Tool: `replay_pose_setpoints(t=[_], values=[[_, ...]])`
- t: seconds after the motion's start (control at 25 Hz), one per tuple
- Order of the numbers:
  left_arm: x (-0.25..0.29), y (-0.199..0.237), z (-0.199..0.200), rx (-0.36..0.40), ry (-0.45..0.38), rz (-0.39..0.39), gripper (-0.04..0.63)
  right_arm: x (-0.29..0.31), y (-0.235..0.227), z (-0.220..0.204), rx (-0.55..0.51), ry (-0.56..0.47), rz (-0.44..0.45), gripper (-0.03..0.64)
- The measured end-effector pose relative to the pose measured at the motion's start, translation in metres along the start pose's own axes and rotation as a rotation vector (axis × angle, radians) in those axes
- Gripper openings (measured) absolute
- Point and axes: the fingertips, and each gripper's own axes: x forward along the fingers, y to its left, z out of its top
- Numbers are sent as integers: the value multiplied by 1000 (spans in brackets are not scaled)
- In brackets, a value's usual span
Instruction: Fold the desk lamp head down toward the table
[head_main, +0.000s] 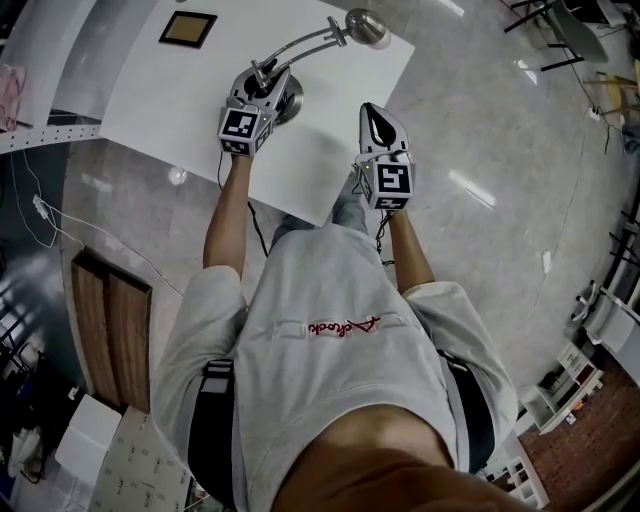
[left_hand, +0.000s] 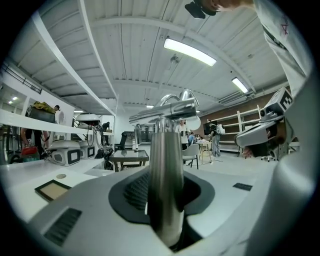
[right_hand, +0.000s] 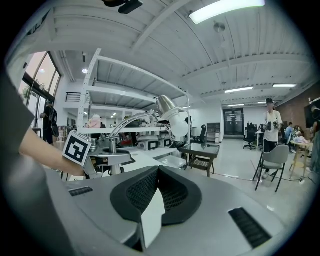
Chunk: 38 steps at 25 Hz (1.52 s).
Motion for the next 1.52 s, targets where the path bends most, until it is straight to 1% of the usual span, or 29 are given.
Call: replay_pose_setpoints(t=[0.32,0.6,0.72,0.8,0.84,0.88,1.04,1.08,1.12,1.16,1.2,1.36,1.4,1.44,1.48,1.52], values=[[1,0,-2,0,4,-11,114,11,2,14,-5,-28,9,18],[0,0,-1,-1,3,-12,114,30,-1,63,-35,-131,11,18],[1,0,-1,-3,2,-14,114,38,-4,83,-66,-159,1,18],[1,0,-1,-4,2,-15,115,43,-6,94,-131,-163,-15,18],[2,0,-2,-4,3,-16,117,44,-6,98,-192,-161,-27,18],[2,0,-2,-3,4,-16,117,45,-5,102,-276,-157,-42,18],[1,0,-1,-2,2,-16,117,45,5,111,-690,-134,-105,18],[1,1,-1,-4,1,-15,117,45,8,113,-765,-132,-114,18],[2,1,-1,-8,0,-13,121,45,10,114,-807,-132,-116,18],[1,2,-1,-13,-1,-10,128,45,12,116,-816,-134,-111,18],[1,2,-1,-17,-2,-7,133,45,13,117,-800,-136,-103,18],[2,2,-1,-21,-4,-4,133,44,11,121,-702,-155,-86,21],[2,2,-1,-20,-5,-5,133,44,10,121,-681,-152,-76,97],[2,2,-1,-18,-5,-5,133,46,10,121,-664,-140,-66,225],[1,2,-1,-17,-5,-5,133,47,8,120,-654,-125,-62,258],[1,1,0,-15,-4,-5,133,49,5,119,-650,-112,-64,276]])
